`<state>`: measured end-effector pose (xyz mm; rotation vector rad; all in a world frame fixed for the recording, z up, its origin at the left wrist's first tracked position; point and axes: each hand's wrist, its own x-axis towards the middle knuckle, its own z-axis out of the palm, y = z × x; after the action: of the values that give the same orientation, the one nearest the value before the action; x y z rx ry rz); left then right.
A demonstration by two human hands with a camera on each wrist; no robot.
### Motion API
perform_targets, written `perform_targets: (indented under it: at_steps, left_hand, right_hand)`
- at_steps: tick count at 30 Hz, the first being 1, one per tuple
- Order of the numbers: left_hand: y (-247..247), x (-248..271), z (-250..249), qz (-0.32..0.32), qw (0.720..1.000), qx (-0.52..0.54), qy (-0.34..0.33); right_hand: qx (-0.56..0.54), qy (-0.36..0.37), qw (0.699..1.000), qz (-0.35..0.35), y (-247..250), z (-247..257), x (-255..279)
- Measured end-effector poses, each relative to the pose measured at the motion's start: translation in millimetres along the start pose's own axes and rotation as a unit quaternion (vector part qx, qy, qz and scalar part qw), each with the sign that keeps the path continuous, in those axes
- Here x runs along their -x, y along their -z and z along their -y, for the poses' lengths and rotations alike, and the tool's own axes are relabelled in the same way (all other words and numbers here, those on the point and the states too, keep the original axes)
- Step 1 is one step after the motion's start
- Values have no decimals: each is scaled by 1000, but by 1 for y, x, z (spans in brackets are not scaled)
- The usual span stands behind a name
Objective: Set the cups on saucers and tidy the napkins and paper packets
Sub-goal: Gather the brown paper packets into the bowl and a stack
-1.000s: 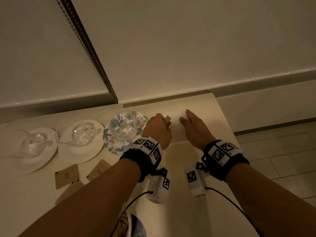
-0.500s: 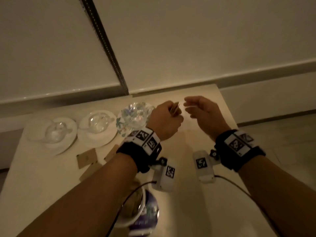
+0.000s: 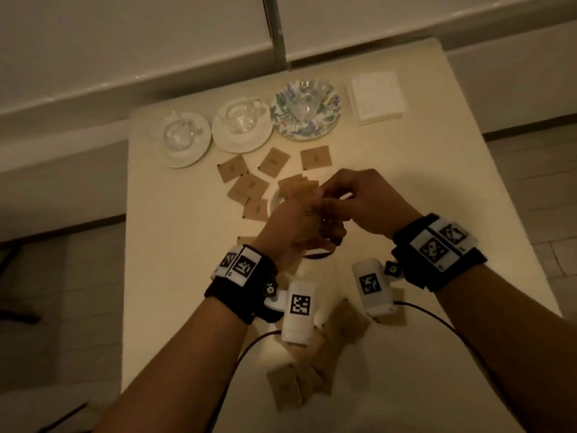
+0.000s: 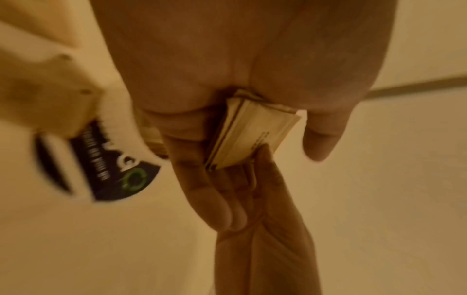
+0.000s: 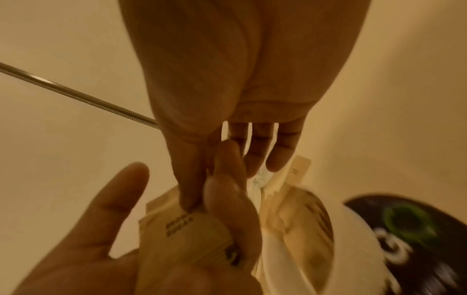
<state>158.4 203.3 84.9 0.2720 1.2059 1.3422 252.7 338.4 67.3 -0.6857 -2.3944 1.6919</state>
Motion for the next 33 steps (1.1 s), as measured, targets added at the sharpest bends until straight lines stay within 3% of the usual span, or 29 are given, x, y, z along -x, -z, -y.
perform_targets:
  at_steps: [3, 6, 7, 9, 12, 14, 16, 19, 23, 28, 33]
  left_hand:
    - [5, 30, 22, -9, 1000, 4, 6]
    - [25, 54, 43, -24, 991, 126, 30]
    - [33, 61, 50, -22, 986, 163, 32]
    - [47, 73, 62, -33, 980, 192, 34]
    - [62, 90, 82, -109, 980, 162, 43]
    - [72, 99, 94, -129, 979, 146, 57]
    - [80, 107, 103, -135, 979, 142, 64]
    - [84, 112, 109, -140, 979, 137, 59]
    - [83, 111, 115, -162, 979, 114, 48]
    - [75, 106, 116, -171, 980, 97, 35]
    - [78, 98, 118, -213, 977, 14, 27]
  right_hand:
    - [-52, -13, 998, -18, -32, 4, 30]
    - [-14, -75, 993, -91, -52, -5, 60]
    - [47, -97, 991, -84, -57, -13, 73]
    - [182, -140, 973, 1, -69, -31, 101]
    - [320, -193, 919, 129, -88, -50, 134]
    - [349, -197, 905, 139, -102, -60, 145]
    - [365, -189, 905, 105, -111, -66, 150]
    - [371, -188, 908, 54, -116, -74, 151]
    - [405, -175, 896, 48, -121, -77, 145]
    - [222, -271, 936, 25, -117, -78, 142]
    - [248, -245, 936, 58, -114, -70, 139]
